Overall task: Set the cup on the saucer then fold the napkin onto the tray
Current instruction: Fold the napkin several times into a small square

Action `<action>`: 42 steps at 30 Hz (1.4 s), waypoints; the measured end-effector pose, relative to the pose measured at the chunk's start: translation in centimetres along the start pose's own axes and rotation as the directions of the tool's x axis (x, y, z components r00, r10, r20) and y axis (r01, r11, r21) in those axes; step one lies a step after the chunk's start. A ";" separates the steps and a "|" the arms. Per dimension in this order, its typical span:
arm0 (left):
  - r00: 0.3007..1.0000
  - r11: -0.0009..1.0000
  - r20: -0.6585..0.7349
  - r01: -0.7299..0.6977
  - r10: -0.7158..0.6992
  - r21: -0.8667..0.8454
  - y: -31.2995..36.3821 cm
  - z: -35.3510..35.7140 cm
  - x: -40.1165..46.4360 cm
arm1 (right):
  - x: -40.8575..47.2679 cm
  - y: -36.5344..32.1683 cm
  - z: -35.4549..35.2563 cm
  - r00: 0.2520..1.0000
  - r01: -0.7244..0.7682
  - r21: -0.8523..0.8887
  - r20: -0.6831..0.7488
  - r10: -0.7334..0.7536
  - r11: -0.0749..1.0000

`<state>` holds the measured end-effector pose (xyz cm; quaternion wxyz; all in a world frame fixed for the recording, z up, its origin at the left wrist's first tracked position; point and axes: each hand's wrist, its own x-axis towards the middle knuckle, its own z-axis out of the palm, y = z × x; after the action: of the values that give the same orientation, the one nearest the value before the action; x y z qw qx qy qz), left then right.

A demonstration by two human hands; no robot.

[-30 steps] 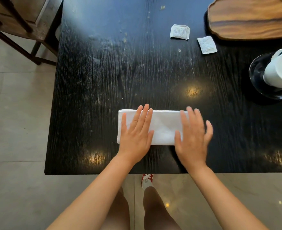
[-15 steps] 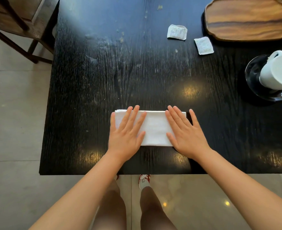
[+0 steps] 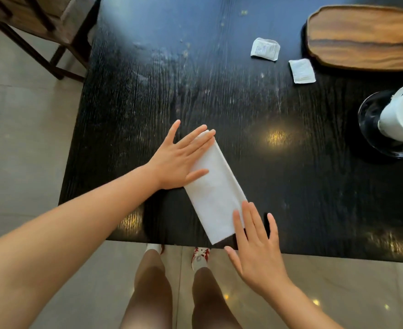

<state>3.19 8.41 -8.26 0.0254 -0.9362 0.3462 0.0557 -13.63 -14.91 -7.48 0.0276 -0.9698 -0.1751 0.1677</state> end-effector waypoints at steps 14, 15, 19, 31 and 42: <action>0.974 0.956 -0.026 0.215 -0.224 -0.199 6.1 0.1 3.5 | -0.8 4.3 0.1 0.849 0.437 -0.141 -0.259 -0.460 0.888; 0.983 0.966 -0.022 0.177 -0.185 -0.190 6.0 0.1 3.7 | -0.7 4.3 0.0 0.830 0.467 -0.152 -0.264 -0.491 0.871; 0.994 0.981 -0.008 0.104 -0.106 -0.164 5.6 0.2 4.1 | -0.8 3.8 0.6 0.810 0.482 -0.159 -0.293 -0.508 0.861; 0.986 0.887 -0.163 -0.038 -0.042 -0.461 6.2 -0.4 -7.5 | -1.0 2.1 -0.6 0.771 0.492 0.092 -0.508 -0.384 0.866; 0.944 0.926 -0.323 -0.059 -0.069 -0.372 7.5 1.4 -8.5 | 0.5 1.2 -4.1 0.771 0.442 0.377 -0.623 -0.131 0.814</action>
<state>-8.25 8.34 -8.64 -0.2130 -0.9204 0.3259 -0.0367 -11.45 -15.87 -3.90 0.3566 -0.8921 -0.2601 -0.0966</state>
